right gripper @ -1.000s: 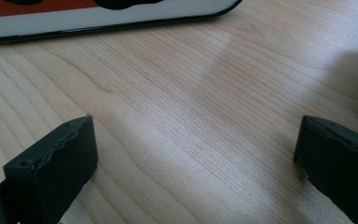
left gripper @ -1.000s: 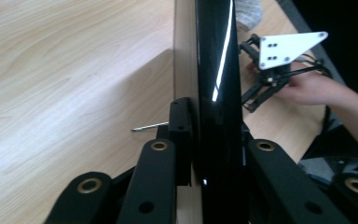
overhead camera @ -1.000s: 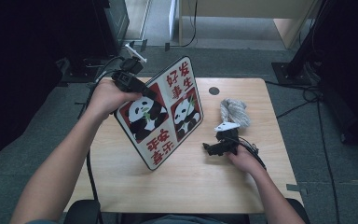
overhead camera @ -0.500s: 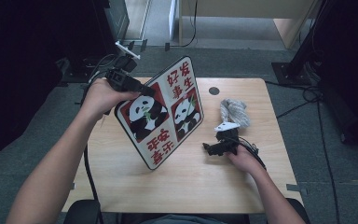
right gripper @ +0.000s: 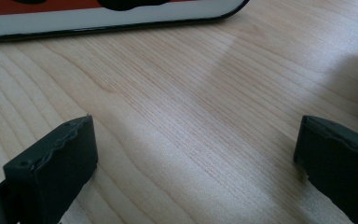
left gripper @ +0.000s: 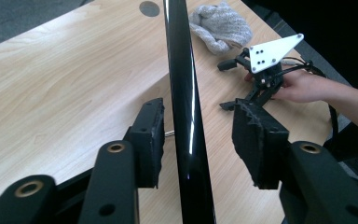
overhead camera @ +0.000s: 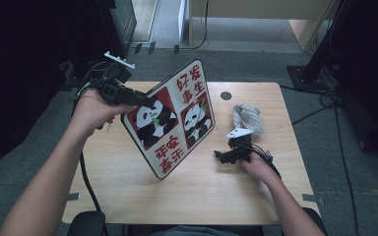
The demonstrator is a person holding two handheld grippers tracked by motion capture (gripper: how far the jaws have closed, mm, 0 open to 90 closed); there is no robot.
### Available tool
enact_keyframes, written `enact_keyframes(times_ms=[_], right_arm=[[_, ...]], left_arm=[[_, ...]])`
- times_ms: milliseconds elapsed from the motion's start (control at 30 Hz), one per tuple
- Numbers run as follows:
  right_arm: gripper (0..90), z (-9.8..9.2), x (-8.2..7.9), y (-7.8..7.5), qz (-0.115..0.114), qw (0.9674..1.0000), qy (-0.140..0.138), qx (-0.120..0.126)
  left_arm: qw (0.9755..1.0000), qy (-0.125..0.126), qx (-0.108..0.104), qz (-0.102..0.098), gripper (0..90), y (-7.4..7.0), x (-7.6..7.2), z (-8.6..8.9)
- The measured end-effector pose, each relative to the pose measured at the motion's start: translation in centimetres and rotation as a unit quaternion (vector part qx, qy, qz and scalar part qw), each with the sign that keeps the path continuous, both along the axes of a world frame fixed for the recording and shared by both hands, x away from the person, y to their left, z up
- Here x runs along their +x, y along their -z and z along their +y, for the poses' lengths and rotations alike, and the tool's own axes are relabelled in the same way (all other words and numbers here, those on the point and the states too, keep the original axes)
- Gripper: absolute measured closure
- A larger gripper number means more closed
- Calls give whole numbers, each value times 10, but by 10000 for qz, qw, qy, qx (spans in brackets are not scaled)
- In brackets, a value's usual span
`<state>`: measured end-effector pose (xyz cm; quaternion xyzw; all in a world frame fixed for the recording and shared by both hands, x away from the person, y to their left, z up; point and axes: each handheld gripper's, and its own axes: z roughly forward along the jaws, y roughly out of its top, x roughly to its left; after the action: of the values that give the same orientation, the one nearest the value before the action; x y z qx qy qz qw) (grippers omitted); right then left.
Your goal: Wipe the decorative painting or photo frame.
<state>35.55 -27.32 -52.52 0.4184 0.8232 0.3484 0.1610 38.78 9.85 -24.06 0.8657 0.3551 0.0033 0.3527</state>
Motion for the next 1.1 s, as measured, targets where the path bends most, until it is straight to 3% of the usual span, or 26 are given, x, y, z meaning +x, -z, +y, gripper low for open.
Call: enact_keyframes(times_ms=[233,300,433,500,600,800,1100], right_arm=[[0,0,0,0,1,10000,0,-1],[0,0,0,0,0,10000,0,0],[0,0,0,0,2,10000,1,1],[0,0,0,0,1,10000,2,1],[0,0,1,0,2,10000,21,5],[0,0,2,0,4,10000,11,1],[0,-3,3,0,-11,9999,-141,-3]], left_arm=[[9998,8,-110,138,531,3,-8,15],[10000,-45,-37,57,531,2,-10,17],[10000,-62,-75,-17,527,0,-15,18],[9997,-97,-210,68,526,0,-16,18],[9997,-150,-178,106,518,3,-16,16],[9987,-266,-428,103,504,17,-27,20],[9978,-424,-508,35,470,41,-45,30]])
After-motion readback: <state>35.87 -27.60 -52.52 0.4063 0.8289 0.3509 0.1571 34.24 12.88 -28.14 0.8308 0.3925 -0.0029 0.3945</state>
